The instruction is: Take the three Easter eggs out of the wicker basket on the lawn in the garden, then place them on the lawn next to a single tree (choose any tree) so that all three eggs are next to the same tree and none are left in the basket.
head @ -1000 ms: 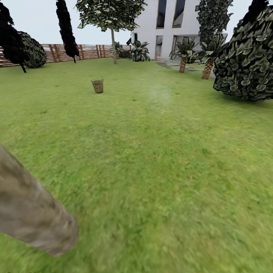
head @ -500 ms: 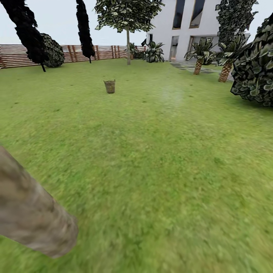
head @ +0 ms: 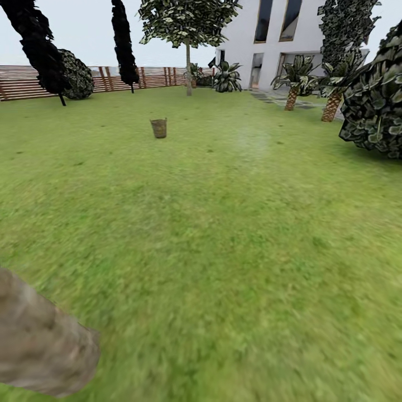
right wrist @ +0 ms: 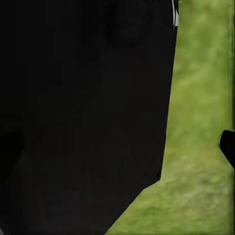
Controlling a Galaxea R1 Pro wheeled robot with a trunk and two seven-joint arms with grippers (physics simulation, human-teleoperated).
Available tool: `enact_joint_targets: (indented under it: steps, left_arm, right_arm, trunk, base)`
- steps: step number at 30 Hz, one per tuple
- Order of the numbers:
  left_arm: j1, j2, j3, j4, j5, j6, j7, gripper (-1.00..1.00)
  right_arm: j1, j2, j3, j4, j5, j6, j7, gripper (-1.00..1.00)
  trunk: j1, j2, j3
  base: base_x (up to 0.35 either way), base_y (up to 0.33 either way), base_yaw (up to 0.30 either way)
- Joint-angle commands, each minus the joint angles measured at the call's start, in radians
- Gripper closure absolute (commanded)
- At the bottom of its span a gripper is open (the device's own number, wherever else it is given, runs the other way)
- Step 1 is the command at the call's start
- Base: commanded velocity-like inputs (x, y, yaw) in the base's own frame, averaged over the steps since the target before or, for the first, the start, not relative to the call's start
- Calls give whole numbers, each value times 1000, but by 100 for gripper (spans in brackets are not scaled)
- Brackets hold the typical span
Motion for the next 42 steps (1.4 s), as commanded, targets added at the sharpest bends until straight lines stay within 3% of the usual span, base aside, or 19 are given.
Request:
enact_joint_targets:
  steps: [1, 32, 42]
  left_arm:
    - [1, 0, 0, -2, 1, -1, 0, -100]
    - [1, 0, 0, -2, 1, -1, -1, -100]
    - [1, 2, 0, -2, 1, -1, 0, -100]
  right_arm:
    - [0, 0, 0, 1, 0, -3, -1, -100]
    - [0, 2, 2, 1, 3, -3, -1, -100]
    - [0, -8, 1, 3, 4, -3, -1, -100]
  trunk:
    - [0, 0, -1]
    - [0, 0, 27]
    - [0, 0, 28]
  base:
    - [181, -188, 46]
    - [181, -188, 213]
    - [192, -188, 29]
